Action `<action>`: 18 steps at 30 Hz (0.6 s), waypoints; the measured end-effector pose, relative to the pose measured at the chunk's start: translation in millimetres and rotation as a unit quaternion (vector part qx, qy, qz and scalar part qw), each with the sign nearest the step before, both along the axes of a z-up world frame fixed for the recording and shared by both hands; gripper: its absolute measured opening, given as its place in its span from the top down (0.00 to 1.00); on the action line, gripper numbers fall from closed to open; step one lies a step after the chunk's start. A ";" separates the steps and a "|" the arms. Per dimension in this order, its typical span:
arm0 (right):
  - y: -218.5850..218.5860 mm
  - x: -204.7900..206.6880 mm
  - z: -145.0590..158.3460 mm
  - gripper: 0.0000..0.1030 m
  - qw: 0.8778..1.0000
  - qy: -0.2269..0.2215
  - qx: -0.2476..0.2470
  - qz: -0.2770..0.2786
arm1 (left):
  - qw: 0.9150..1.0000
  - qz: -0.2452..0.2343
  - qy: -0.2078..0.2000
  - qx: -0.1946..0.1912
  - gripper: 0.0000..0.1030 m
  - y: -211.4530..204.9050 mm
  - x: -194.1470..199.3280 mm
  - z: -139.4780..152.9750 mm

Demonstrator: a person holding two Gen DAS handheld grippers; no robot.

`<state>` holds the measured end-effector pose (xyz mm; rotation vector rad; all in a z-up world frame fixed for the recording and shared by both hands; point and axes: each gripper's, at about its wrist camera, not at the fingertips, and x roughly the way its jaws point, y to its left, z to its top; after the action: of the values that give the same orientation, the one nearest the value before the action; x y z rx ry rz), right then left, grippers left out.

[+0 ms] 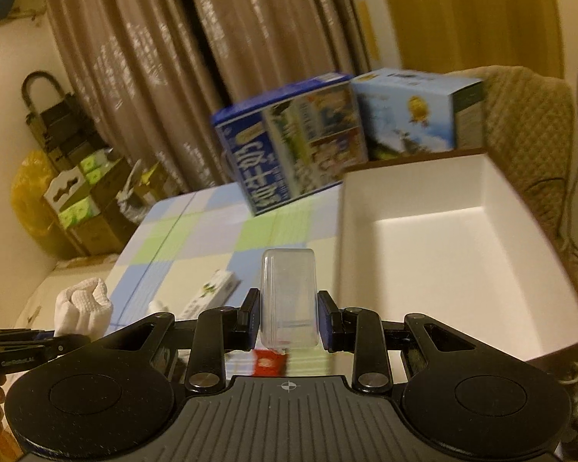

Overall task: Organize objects
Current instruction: 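Carry the sock and clear box into the open cardboard box with both tools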

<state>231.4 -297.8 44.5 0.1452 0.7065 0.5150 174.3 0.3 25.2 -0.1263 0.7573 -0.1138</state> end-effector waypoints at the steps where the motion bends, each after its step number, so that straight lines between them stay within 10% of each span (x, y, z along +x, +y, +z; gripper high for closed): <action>1: -8.3 1.0 1.7 0.73 1.000 -0.002 0.000 -0.006 | 1.000 -0.008 -0.003 -0.004 0.78 -8.8 2.7 2.1; 18: -114.1 33.4 4.2 0.73 0.998 -0.005 -0.022 -0.066 | 0.991 -0.133 -0.013 -0.019 0.78 -186.8 71.4 12.6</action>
<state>264.9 -411.9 48.7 0.1477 0.6933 0.3741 245.7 -186.5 37.8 -0.0587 0.7428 -0.3824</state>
